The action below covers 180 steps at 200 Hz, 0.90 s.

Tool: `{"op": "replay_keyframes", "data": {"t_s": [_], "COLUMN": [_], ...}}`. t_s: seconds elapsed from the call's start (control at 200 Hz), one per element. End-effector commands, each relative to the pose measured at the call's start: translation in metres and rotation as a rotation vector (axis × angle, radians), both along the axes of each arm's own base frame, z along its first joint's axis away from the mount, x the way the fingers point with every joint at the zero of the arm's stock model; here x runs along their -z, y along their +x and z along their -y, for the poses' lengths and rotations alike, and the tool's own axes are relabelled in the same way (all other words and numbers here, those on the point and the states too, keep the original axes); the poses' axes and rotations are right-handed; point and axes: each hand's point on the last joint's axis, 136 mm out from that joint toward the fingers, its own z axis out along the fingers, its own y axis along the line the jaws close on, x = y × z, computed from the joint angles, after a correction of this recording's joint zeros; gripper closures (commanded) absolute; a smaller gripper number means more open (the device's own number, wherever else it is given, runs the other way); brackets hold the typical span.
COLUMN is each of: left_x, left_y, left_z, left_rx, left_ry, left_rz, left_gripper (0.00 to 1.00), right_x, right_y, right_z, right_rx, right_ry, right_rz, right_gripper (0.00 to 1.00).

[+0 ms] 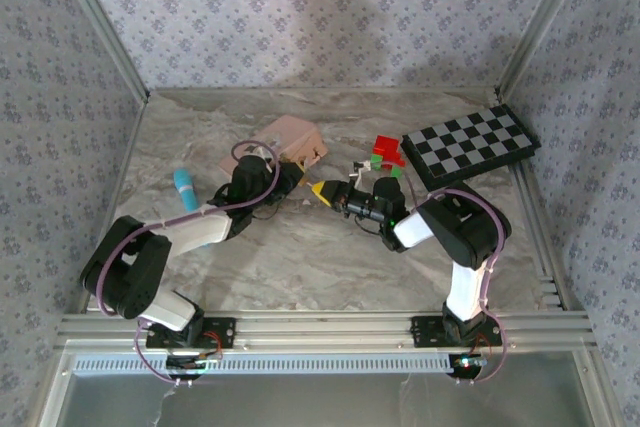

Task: Unlock the padlock with the key

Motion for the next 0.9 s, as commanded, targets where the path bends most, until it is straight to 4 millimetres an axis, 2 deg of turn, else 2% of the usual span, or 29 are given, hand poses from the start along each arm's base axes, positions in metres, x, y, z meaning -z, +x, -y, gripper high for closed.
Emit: {"op": "replay_keyframes", "data": {"t_s": [0.0,0.235,0.43,0.58,0.71,0.785,0.894], "left_x": [-0.036,-0.033,-0.026,-0.021,-0.023,-0.026,-0.028], "left_y": [-0.004,-0.005,-0.008,-0.018,-0.025,-0.026,-0.026], "left_z": [0.013,0.015,0.018,0.028,0.038,0.04,0.041], "left_rx": [0.042,0.043,0.057,0.103,0.144,0.156,0.157], "left_ry": [-0.075,-0.072,-0.069,-0.09,-0.115,-0.126,-0.13], "left_rz": [0.089,0.088,0.084,0.086,0.098,0.103,0.097], "left_gripper": [1.0,1.0,1.0,1.0,1.0,1.0,1.0], "right_x": [-0.031,-0.04,-0.046,-0.049,-0.05,-0.055,-0.05], "right_y": [0.005,0.003,0.007,0.018,0.026,0.026,0.028], "right_z": [-0.011,-0.016,-0.008,-0.003,-0.007,-0.01,-0.01], "right_rx": [-0.003,-0.015,0.004,0.015,0.003,-0.013,-0.026], "right_ry": [0.071,0.086,0.101,0.149,0.192,0.196,0.177], "right_rz": [0.07,0.086,0.079,-0.003,-0.084,-0.068,-0.057], "right_gripper": [1.0,1.0,1.0,1.0,1.0,1.0,1.0]}}
